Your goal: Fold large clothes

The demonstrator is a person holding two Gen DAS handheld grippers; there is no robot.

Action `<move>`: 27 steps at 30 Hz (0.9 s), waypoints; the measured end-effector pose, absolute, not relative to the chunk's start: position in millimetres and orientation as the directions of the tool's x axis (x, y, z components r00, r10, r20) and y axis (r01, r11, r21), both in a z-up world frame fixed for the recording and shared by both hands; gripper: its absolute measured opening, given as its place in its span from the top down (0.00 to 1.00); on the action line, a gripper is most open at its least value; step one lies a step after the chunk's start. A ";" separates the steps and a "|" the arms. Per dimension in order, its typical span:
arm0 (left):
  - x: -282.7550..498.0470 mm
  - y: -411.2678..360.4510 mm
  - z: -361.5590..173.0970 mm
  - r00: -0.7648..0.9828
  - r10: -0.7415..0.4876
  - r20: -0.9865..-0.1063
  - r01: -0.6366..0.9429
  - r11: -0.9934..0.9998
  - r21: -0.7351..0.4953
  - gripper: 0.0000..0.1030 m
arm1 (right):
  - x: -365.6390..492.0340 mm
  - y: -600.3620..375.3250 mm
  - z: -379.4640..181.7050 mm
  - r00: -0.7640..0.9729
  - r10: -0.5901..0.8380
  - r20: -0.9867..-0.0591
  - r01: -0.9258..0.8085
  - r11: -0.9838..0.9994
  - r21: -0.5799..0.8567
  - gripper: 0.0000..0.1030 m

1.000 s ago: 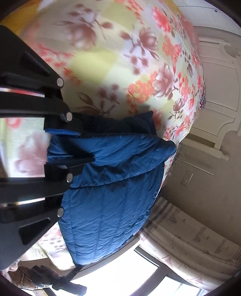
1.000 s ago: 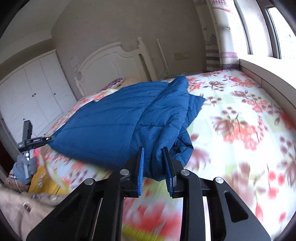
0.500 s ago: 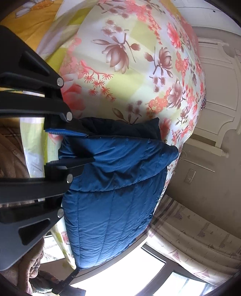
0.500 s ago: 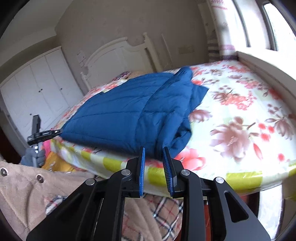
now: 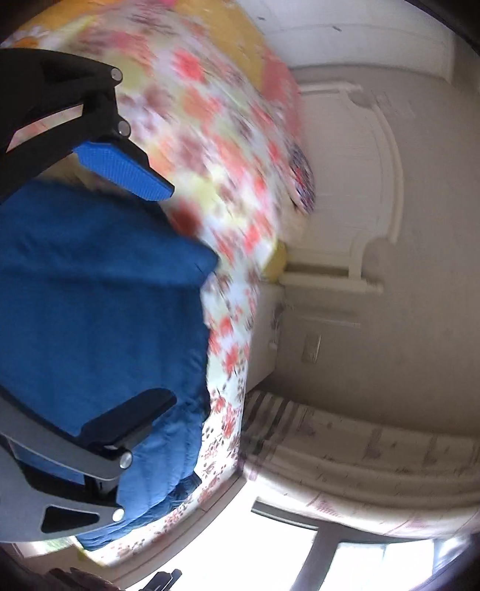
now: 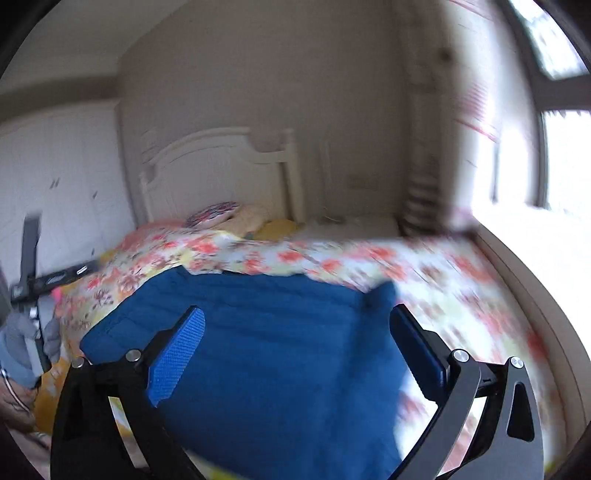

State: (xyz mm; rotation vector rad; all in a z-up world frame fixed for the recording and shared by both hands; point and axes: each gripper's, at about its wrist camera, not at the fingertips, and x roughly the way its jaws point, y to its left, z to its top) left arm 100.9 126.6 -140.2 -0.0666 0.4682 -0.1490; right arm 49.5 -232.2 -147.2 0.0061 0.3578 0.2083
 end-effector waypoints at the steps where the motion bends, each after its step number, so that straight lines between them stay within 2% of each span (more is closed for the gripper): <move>1: 111.2 112.8 -137.3 0.880 -0.148 -0.452 0.128 0.989 -0.073 0.02 | 64.1 -212.2 -145.2 0.912 0.194 -0.362 -0.209 0.978 -0.001 0.07; 3: 140.3 79.2 -134.1 0.858 -0.163 -0.487 0.171 0.985 -0.030 0.02 | 88.3 -180.2 -142.8 0.905 0.186 -0.383 -0.225 0.973 -0.060 0.08; 7: 197.5 43.3 -146.7 0.821 -0.103 -0.562 0.155 0.987 0.047 0.02 | 149.8 -136.4 -160.5 0.867 0.126 -0.483 -0.242 0.953 -0.185 0.10; 8: 206.8 38.5 -155.9 0.823 -0.073 -0.563 0.141 0.987 0.078 0.02 | 162.9 -134.7 -169.9 0.845 0.128 -0.519 -0.253 0.951 -0.178 0.10; 9: 217.1 35.7 -168.9 0.819 -0.039 -0.573 0.125 0.986 0.111 0.02 | 185.3 -133.6 -193.9 0.788 0.128 -0.602 -0.273 0.949 -0.157 0.10; 10: 235.5 33.6 -195.6 0.781 -0.010 -0.624 0.123 0.983 0.137 0.02 | 205.5 -134.4 -220.8 0.713 0.122 -0.690 -0.287 0.949 -0.129 0.10; 11: 249.0 35.5 -217.3 0.728 -0.025 -0.685 0.138 0.984 0.112 0.02 | 214.8 -140.5 -234.9 0.674 0.172 -0.718 -0.302 0.952 -0.055 0.09; 12: 263.3 39.6 -236.6 0.668 -0.055 -0.742 0.144 0.988 0.056 0.02 | 221.5 -149.9 -236.3 0.664 0.220 -0.714 -0.294 0.956 0.021 0.10; 14: 270.6 49.3 -240.1 0.669 -0.081 -0.739 0.112 0.994 -0.007 0.02 | 230.1 -154.8 -236.2 0.649 0.220 -0.729 -0.276 0.960 0.044 0.10; 23: 269.3 45.1 -244.0 0.676 -0.054 -0.735 0.115 0.993 0.033 0.02 | 232.8 -146.9 -238.8 0.625 0.199 -0.755 -0.275 0.961 0.025 0.11; 25: 269.5 45.3 -244.8 0.675 -0.056 -0.736 0.115 0.993 0.030 0.02 | 229.4 -141.2 -230.3 0.642 0.159 -0.750 -0.275 0.961 -0.032 0.21; 27: 269.0 45.4 -245.6 0.676 -0.063 -0.734 0.115 0.993 0.021 0.02 | 224.7 -135.9 -216.9 0.694 0.121 -0.710 -0.263 0.960 -0.094 0.40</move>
